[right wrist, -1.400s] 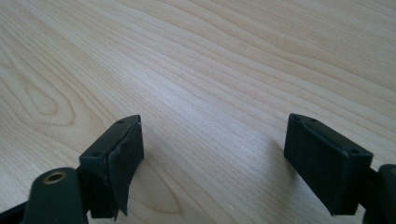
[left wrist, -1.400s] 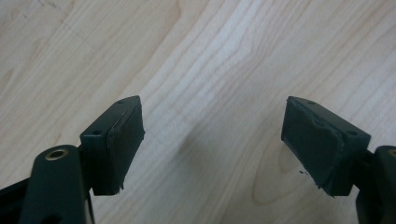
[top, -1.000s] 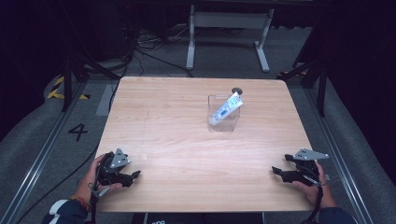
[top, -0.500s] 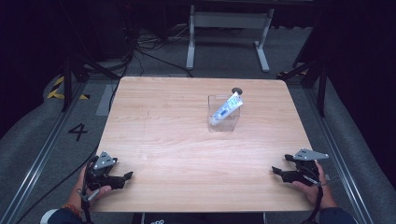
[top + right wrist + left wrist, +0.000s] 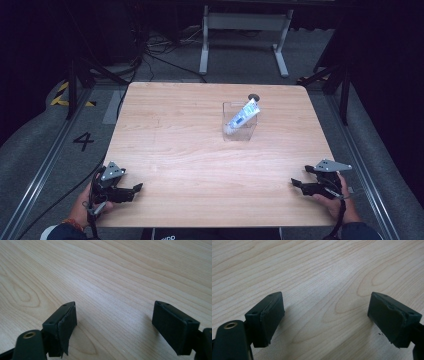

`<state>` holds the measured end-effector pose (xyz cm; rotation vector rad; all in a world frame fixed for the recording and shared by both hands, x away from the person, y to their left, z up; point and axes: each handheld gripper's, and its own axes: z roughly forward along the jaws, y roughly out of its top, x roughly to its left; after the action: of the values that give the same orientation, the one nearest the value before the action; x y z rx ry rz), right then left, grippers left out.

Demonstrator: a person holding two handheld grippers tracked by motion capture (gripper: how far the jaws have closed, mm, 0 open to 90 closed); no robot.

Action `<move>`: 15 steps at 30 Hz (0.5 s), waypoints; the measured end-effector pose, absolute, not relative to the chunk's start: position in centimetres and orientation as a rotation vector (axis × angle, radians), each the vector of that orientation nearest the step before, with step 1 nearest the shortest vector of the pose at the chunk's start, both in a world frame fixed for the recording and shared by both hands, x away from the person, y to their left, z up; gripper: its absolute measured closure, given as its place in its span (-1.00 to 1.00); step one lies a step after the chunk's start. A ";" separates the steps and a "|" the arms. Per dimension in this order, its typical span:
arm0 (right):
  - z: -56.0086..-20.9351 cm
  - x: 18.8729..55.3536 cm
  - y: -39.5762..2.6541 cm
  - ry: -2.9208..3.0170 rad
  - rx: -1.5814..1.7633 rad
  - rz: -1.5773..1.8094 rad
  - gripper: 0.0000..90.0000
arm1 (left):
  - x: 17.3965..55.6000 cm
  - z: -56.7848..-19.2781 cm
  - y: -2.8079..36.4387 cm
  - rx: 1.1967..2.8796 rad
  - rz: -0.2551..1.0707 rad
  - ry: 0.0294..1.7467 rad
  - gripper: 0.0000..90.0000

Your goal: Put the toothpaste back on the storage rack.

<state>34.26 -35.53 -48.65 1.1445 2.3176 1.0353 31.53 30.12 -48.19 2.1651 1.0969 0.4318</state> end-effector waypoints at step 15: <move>-48.6 34.3 -35.5 2.319 1.144 1.035 -0.55 | 31.3 -48.2 30.3 2.148 0.448 1.119 -0.68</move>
<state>34.26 -35.54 -48.65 1.1440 2.3188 1.0349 31.31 30.27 -48.24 2.1484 1.1194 0.4480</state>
